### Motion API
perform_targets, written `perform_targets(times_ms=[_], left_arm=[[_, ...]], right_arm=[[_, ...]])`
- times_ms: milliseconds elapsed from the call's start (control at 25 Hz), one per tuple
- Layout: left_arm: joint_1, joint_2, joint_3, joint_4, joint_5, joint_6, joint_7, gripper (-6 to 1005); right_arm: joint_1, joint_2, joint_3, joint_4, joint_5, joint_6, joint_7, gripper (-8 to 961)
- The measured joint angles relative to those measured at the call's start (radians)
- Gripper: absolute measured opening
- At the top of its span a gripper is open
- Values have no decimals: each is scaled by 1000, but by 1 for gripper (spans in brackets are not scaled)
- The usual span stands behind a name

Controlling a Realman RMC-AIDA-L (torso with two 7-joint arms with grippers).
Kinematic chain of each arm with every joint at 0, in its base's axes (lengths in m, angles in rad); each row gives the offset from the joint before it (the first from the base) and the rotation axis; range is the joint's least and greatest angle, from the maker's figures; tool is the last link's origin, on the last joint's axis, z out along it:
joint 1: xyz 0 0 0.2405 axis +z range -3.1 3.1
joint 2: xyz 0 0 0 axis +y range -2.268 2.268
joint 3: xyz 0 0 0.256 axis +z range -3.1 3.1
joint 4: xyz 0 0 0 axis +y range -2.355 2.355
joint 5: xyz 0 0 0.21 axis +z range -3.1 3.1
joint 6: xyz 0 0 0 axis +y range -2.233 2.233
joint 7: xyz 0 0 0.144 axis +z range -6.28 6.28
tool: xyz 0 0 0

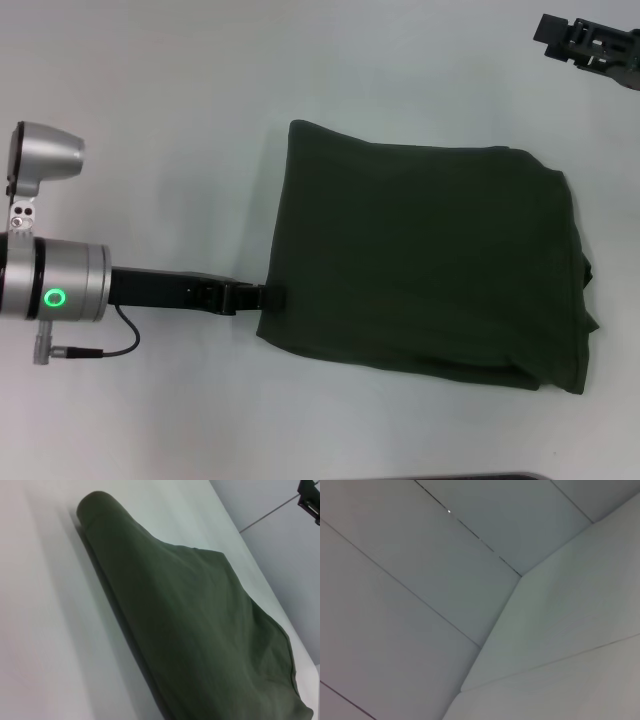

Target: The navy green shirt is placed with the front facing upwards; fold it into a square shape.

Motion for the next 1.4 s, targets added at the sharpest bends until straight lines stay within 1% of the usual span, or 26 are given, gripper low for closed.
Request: perform_targets(times_ms=[200,560,760,960,1200,1400], left_arm=[[17,7,-16,4,1,5,3,16],[55,18,-56,35,5,10,3,15],[67,20,-93,47,27,37,5,15],[81,21,-103,61,42,65,7,15],[108,24,-172,77,75,84,16,15],[131,29,-203,94,79,99,18,15]], right_arm=[[4,4,-6,1,-8,7,0,778],[15,5,-16,1,-10,13,0,778],[23,5,-22,2,-10,22,0,778],[28,6,-26,2,-11,29,1,779],[32,5,-28,0,-11,33,6,779],[40,3,-29,0,-11,36,8,779]])
